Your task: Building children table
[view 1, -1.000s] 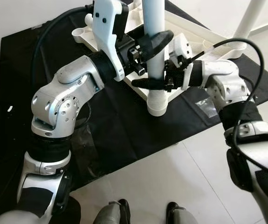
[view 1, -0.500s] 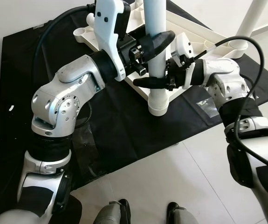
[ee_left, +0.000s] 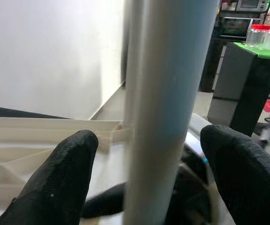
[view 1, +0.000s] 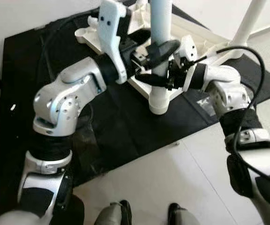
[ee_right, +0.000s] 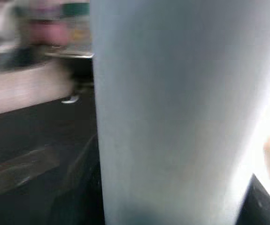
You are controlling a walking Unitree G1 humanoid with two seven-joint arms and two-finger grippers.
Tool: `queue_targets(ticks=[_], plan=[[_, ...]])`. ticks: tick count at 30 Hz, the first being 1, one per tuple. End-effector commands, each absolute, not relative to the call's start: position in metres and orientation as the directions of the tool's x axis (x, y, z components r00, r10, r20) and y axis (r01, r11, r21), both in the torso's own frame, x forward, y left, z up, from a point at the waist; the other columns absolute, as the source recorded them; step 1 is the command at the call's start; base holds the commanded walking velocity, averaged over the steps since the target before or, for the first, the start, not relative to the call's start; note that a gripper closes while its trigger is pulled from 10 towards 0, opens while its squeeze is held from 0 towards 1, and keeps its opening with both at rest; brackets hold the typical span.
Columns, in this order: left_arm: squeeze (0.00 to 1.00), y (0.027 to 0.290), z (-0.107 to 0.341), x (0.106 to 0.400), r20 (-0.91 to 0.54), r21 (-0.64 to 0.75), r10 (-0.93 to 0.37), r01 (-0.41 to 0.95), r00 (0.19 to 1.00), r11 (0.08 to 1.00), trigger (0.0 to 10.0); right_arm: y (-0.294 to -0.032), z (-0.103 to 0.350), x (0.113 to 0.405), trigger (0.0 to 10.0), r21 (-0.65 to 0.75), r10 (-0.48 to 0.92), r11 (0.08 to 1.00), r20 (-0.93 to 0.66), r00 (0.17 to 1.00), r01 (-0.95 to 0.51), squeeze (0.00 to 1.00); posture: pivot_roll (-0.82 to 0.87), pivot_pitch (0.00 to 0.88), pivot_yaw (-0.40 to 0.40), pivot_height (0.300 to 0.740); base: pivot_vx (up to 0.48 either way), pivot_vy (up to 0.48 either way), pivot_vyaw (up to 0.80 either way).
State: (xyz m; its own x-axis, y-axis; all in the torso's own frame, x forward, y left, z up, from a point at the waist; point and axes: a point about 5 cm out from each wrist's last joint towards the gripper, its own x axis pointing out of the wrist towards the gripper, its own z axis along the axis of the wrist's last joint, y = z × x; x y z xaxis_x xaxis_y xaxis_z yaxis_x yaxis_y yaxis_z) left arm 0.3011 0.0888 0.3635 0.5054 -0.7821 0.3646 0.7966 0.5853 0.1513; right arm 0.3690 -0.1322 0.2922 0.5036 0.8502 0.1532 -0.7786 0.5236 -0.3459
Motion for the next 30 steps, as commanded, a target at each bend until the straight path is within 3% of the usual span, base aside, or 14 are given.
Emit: queue_targets(ticks=[1, 2, 3, 4, 5, 10, 18, 24, 25, 26, 27, 28, 29, 30], plan=[[0.0, 0.103, 0.361, 0.295, 0.36, 0.153, -0.776, 0.787, 0.518, 0.597, 10.0, -0.128, 0.265, 0.364, 0.0, -0.229, 0.62, 0.782, 0.191, 0.761, -0.58, 0.0, 0.05, 0.274, 0.106, 0.74, 0.0, 0.0, 0.0], [0.0, 0.103, 0.361, 0.295, 0.36, 0.153, -0.776, 0.787, 0.518, 0.597, 10.0, -0.128, 0.265, 0.364, 0.0, -0.229, 0.62, 0.782, 0.191, 0.761, -0.58, 0.0, 0.05, 0.274, 0.106, 0.74, 0.0, 0.0, 0.0], [0.0, 0.11, 0.359, 0.293, 0.356, 0.145, -0.765, 0.777, 0.536, 0.612, 10.0, -0.128, 0.244, 0.355, 0.0, -0.132, 0.389, 0.92, 0.189, 0.902, -0.37, 0.0, 0.05, 0.272, 0.106, 0.74, 0.0, 0.0, 0.0], [0.0, 0.11, 0.359, 0.293, 0.356, 0.145, -0.765, 0.777, 0.536, 0.612, 10.0, -0.128, 0.244, 0.355, 0.0, -0.132, 0.389, 0.92, 0.189, 0.902, -0.37, 0.0, 0.05, 0.272, 0.106, 0.74, 0.0, 0.0, 0.0], [0.0, 0.116, 0.356, 0.292, 0.353, 0.134, -0.754, 0.768, 0.554, 0.627, 10.0, -0.123, 0.225, 0.342, 0.0, -0.093, 0.27, 0.962, 0.17, 0.948, -0.257, 0.0, 0.05, 0.271, 0.109, 0.74, 0.0, 0.0, 0.0], [0.0, 0.146, 0.335, 0.29, 0.316, 0.081, -0.67, 0.684, 0.672, 0.725, 10.0, -0.087, 0.211, 0.328, 0.0, -0.081, 0.313, 0.949, 0.154, 0.937, -0.304, 0.0, 0.06, 0.279, 0.111, 0.74, 0.0, 0.0, 0.0], [0.0, 0.194, 0.296, 0.278, 0.241, 0.004, -0.485, 0.499, 0.841, 0.867, 10.0, -0.092, 0.229, 0.333, 0.0, -0.073, 0.215, 0.976, 0.159, 0.964, -0.206, 0.0, 0.06, 0.274, 0.097, 0.74, 0.0, 0.0, 0.0], [0.0, 0.203, 0.274, 0.268, 0.187, -0.027, -0.42, 0.432, 0.888, 0.902, 10.0, -0.09, 0.232, 0.328, 0.1, -0.057, 0.188, 0.982, 0.161, 0.969, -0.181, 0.0, 0.06, 0.275, 0.096, 0.74, 0.0, 0.0, 0.0], [0.0, 0.204, 0.269, 0.266, 0.173, -0.031, -0.408, 0.419, 0.896, 0.907, 10.0, -0.089, 0.233, 0.328, 8.2, -0.057, 0.191, 0.981, 0.164, 0.968, -0.184, 0.0, 0.06, 0.274, 0.095, 0.74, 0.0, 0.0, 0.0], [0.0, 0.204, 0.269, 0.266, 0.173, -0.031, -0.408, 0.419, 0.896, 0.907, 10.0, -0.089, 0.233, 0.328, 8.2, -0.057, 0.191, 0.981, 0.164, 0.968, -0.184, 0.0, 0.06, 0.274, 0.095, 0.74, 0.0, 0.0, 0.0], [0.0, 0.204, 0.262, 0.263, 0.158, -0.044, -0.4, 0.411, 0.903, 0.91, 10.0, -0.089, 0.237, 0.328, 10.0, -0.06, 0.202, 0.979, 0.179, 0.963, -0.194, 0.0, 0.06, 0.274, 0.095, 0.74, 0.0, 0.0, 0.0], [0.0, 0.204, 0.262, 0.263, 0.158, -0.044, -0.4, 0.411, 0.903, 0.91, 10.0, -0.089, 0.237, 0.328, 10.0, -0.06, 0.202, 0.979, 0.179, 0.963, -0.194, 0.0, 0.06, 0.274, 0.095, 0.74, 0.0, 0.0, 0.0], [0.0, 0.203, 0.256, 0.261, 0.147, -0.055, -0.397, 0.408, 0.906, 0.911, 10.0, -0.09, 0.24, 0.329, 10.0, -0.062, 0.216, 0.976, 0.193, 0.957, -0.208, 1.0, 0.05, 0.273, 0.093, 0.74, 0.0, 0.0, 0.0], [0.0, 0.201, 0.252, 0.258, 0.139, -0.061, -0.396, 0.406, 0.908, 0.912, 10.0, -0.09, 0.244, 0.329, 10.0, -0.057, 0.235, 0.972, 0.206, 0.95, -0.228, 1.0, 0.05, 0.273, 0.093, 0.74, 0.0, 0.0, 0.0]])
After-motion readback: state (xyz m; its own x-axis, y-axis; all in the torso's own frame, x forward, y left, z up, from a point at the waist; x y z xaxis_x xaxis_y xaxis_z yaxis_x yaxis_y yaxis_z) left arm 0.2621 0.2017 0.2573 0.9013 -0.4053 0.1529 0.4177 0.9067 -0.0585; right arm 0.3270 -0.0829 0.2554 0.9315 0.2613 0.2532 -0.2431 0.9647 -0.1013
